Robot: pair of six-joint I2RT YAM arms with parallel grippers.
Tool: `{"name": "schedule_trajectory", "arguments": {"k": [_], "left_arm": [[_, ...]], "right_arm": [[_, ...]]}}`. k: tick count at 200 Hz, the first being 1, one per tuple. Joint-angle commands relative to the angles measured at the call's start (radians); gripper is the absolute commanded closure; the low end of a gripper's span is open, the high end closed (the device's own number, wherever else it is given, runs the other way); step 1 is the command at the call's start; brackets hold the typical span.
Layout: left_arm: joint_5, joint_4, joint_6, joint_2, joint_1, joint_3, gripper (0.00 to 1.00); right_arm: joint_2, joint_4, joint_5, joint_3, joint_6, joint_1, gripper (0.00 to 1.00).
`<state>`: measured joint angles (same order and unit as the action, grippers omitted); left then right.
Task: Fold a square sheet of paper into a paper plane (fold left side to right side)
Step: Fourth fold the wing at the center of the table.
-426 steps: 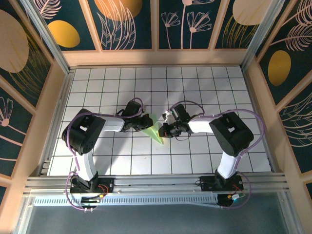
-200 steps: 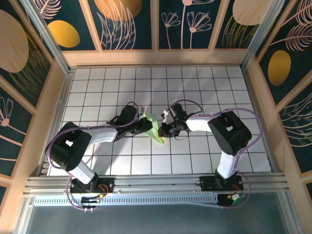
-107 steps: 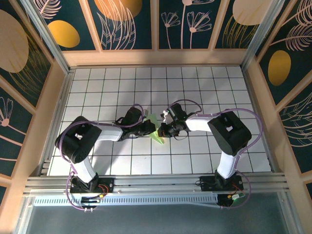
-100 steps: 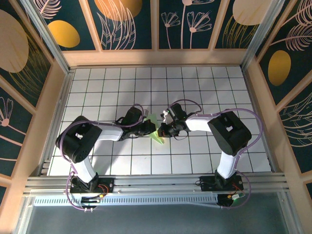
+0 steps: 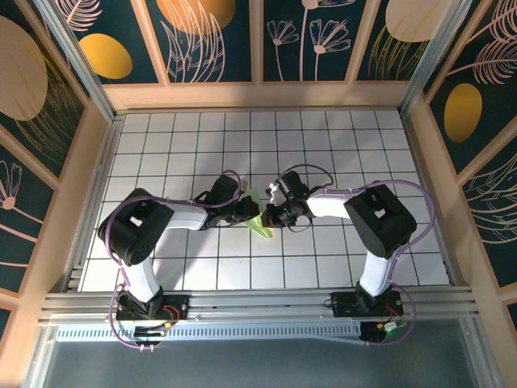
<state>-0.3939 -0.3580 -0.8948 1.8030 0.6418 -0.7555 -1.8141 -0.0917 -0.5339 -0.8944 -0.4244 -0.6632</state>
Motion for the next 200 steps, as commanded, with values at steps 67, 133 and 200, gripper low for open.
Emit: {"name": "schedule_trajectory", "arguments": {"k": [67,133,200], "left_arm": [[0.086,0.081,0.046,0.053,0.004,-0.037,0.97],[0.115,0.09,0.062,0.07,-0.011,-0.051,0.96],[0.099,0.086,0.096,0.07,-0.088,-0.057,0.94]], "right_arm": [[-0.082,-0.161,0.192,0.025,0.046,-0.012,1.0],[-0.091,-0.19,0.212,0.028,0.059,-0.015,1.0],[-0.098,-0.203,0.227,0.031,0.067,-0.013,1.0]]}}
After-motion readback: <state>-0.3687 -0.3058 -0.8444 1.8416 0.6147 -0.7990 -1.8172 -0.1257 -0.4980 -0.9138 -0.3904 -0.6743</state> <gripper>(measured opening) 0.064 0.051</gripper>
